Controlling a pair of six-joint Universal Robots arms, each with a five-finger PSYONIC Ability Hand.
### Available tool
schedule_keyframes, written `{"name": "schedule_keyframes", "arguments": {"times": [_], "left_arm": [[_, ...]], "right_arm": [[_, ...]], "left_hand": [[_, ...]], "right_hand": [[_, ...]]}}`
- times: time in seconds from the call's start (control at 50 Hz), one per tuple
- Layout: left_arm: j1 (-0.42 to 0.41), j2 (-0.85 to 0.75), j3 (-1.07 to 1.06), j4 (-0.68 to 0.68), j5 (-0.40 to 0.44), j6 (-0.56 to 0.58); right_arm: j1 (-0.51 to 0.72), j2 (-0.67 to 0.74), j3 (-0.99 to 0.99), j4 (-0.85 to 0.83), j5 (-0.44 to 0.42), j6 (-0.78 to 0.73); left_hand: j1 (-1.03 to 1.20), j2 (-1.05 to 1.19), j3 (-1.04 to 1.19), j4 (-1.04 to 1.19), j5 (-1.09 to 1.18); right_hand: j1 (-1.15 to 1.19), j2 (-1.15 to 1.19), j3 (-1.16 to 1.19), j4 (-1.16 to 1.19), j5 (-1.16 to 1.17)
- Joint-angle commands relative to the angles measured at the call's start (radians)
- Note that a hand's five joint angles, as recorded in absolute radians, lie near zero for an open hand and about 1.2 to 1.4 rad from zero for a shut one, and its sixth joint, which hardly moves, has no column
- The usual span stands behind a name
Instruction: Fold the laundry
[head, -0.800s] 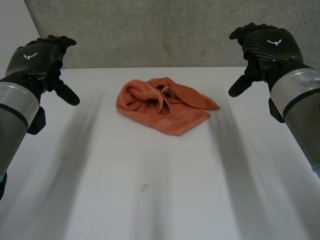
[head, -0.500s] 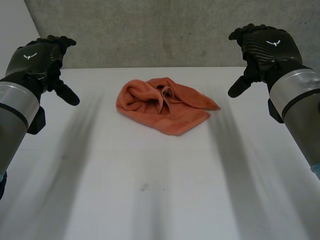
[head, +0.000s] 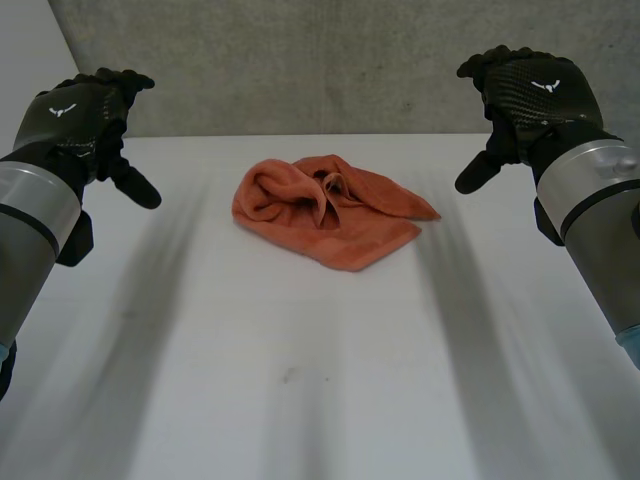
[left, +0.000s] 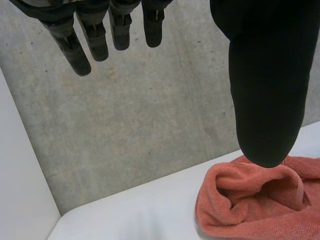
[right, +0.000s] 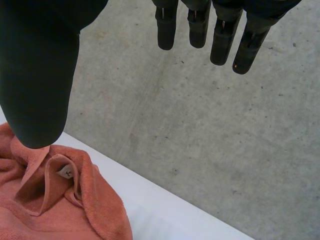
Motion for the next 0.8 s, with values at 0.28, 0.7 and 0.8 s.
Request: {"name": "schedule_keyframes", "arguments": {"times": [0.28,0.7,0.8], "left_arm": [[0.000,-0.072,-0.002,0.054,-0.005,0.003],[-0.005,-0.132,-0.047,0.109,-0.006,0.007],[-0.005,-0.135,-0.048,0.109,-0.006,0.007]], "right_arm": [[0.110,0.438,-0.226,-0.080,-0.087,-0.580],[0.147,1.090,-0.971,-0.168,-0.268,-0.584],[0.146,1.144,-1.046,-0.166,-0.314,-0.584]], "left_hand": [[-0.002,0.007,0.007,0.006,-0.026],[-0.002,0.007,0.007,0.006,-0.026],[-0.002,0.007,0.007,0.006,-0.026]], "right_hand": [[-0.018,-0.038,-0.032,-0.049,-0.062],[-0.018,-0.038,-0.032,-0.049,-0.062],[-0.018,-0.038,-0.032,-0.049,-0.062]]}}
